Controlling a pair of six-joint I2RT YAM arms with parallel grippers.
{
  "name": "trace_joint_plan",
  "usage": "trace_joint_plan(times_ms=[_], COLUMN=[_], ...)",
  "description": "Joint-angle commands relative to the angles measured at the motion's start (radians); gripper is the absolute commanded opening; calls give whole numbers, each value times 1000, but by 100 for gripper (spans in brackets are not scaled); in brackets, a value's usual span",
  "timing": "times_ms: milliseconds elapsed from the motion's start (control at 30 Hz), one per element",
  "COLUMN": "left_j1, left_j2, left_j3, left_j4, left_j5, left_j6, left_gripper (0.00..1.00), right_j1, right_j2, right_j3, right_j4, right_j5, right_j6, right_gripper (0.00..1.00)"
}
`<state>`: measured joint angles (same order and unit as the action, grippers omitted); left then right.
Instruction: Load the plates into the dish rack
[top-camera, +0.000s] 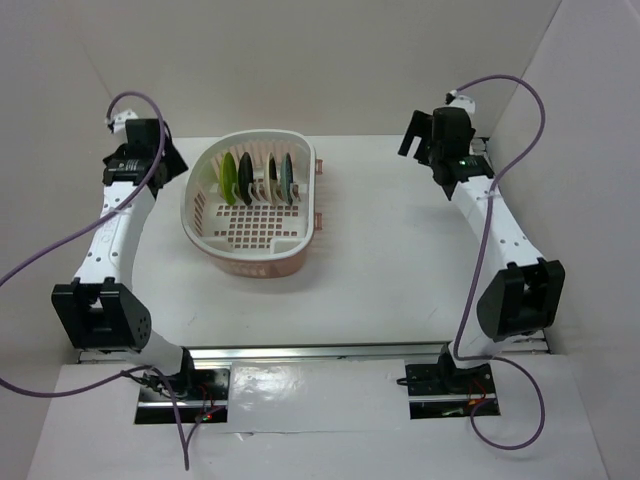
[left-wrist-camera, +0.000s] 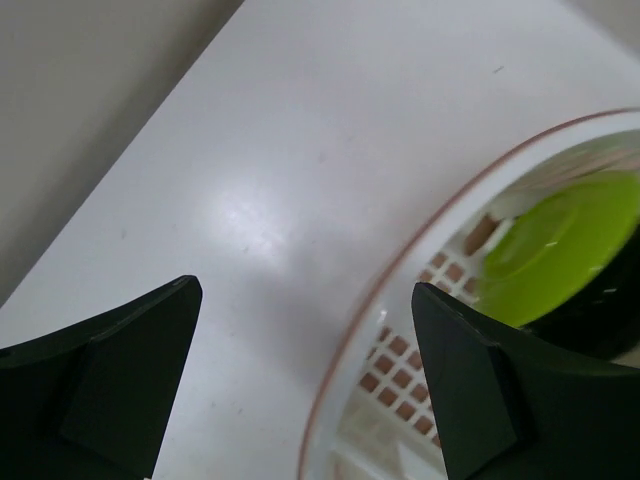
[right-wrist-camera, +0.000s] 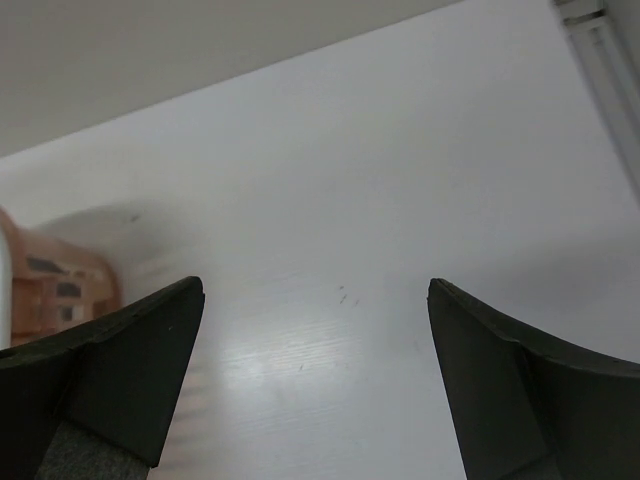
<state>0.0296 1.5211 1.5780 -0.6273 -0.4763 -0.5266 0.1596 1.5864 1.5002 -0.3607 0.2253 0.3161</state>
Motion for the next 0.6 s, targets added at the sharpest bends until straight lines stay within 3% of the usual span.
trace_joint_plan(times_ms=[0,267,567], left_j1=[26,35,47], left_j2=[-99,-176,-216], left_j3=[-102,-148,-157], left_j4=[67,-4,-42], left_j5=[-11,-136,-235], left_j6=[-46,-137,-177], left_gripper=[100,100,100], right_j1=[6,6,6], right_j2=[-145,-264,-255], right_j3=[32,-46,-55], right_j4=[-37,-18,-18], right_j5=[253,390,388], right_j6=[-20,-35,-35], right_gripper=[100,100,100])
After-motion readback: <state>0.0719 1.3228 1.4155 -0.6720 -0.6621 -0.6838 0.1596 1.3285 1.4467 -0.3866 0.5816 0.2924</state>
